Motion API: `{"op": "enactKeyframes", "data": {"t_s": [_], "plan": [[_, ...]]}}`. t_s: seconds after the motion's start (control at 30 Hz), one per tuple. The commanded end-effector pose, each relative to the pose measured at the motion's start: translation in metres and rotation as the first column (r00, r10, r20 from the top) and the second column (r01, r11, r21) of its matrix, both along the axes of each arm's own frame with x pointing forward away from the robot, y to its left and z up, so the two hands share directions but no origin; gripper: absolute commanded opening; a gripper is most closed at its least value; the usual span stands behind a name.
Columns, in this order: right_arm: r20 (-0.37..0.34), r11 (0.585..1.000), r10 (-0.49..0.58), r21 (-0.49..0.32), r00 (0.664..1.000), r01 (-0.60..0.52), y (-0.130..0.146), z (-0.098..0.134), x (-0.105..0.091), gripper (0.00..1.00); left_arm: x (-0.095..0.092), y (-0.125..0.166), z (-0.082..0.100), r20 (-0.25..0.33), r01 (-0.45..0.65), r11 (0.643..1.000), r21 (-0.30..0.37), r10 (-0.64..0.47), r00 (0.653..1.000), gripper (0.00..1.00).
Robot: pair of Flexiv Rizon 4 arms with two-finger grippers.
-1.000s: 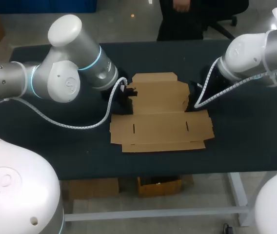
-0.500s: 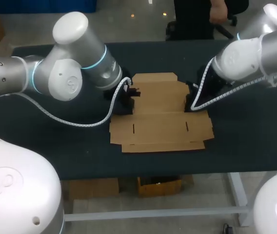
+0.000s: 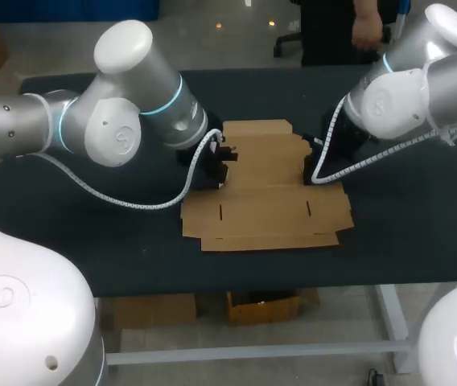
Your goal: Assemble the packaging by folding the flat box into shape, placing the metal phone stand inside, and closing the box properly
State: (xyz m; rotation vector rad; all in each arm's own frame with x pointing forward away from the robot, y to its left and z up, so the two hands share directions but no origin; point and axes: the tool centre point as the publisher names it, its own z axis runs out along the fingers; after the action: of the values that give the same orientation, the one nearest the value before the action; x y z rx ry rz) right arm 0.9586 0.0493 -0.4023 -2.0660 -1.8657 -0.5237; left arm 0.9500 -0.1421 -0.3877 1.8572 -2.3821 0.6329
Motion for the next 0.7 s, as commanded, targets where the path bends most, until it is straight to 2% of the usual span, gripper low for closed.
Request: {"op": "enactKeyframes", "data": {"t_s": [0.03,0.3,0.7], "plan": [[0.000,1.000,-0.001,-0.014,1.000,0.001,0.005,-0.002,0.001,0.00,0.000,-0.004,-0.001,0.002,-0.002,1.000,0.009,0.002,1.000,0.00],[-0.001,0.999,-0.005,-0.045,1.000,0.005,0.011,-0.003,0.003,0.00,0.002,-0.008,-0.003,0.023,-0.017,1.000,0.023,0.016,1.000,0.00],[-0.001,0.997,-0.018,-0.080,1.000,0.018,0.015,-0.006,0.002,0.00,0.008,-0.016,-0.007,0.018,-0.003,1.000,0.026,0.003,1.000,0.00]]}}
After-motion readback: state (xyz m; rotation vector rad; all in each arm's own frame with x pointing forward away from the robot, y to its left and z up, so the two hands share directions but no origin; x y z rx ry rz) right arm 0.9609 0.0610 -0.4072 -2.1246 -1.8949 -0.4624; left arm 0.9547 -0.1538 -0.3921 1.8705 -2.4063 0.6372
